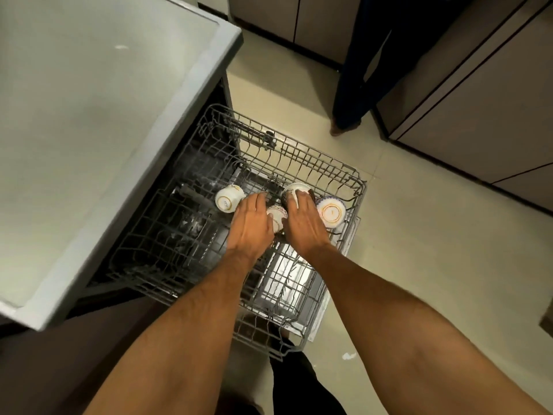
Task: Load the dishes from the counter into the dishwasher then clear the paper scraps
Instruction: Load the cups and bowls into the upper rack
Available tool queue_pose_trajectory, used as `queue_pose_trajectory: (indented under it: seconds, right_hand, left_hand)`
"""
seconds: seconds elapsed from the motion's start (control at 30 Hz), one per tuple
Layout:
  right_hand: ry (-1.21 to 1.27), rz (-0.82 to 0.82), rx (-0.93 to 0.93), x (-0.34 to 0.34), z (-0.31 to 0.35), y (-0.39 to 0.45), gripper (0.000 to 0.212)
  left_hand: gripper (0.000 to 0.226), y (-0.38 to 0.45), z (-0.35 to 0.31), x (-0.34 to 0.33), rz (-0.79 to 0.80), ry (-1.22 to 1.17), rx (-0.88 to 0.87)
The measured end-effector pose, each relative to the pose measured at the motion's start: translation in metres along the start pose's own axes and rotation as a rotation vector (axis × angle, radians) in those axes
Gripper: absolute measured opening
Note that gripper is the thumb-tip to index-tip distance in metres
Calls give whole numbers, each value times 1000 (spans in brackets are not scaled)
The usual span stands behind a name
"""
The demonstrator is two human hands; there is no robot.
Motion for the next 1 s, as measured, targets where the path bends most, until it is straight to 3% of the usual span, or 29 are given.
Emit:
queue_pose_trajectory:
  seconds: [0.33, 0.47, 0.6, 1.0]
  right_hand:
    - [-125, -104, 161, 54, 116, -78, 83]
    - [-216, -134, 289, 68, 176, -103, 91]
    - [-108, -203, 368, 85, 247, -123, 67]
    - [-67, -364, 700, 113, 472, -168, 61]
  left_hand:
    - [64, -141, 60, 96, -177, 134, 88]
    - [66, -197, 98, 133, -228, 154, 125]
    - [66, -252, 144, 176, -309, 166, 191]
    - [65, -412, 299, 264, -547, 183, 524]
Point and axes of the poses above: each hand's wrist, its own y-axis towards the middle knuckle, its own x-axis out of the back of the hand, z = x × y, the point moved 3 cm from there along y, towards the middle knuckle, and after that the axes turned 5 degrees about -z, right-handed, at the moved point
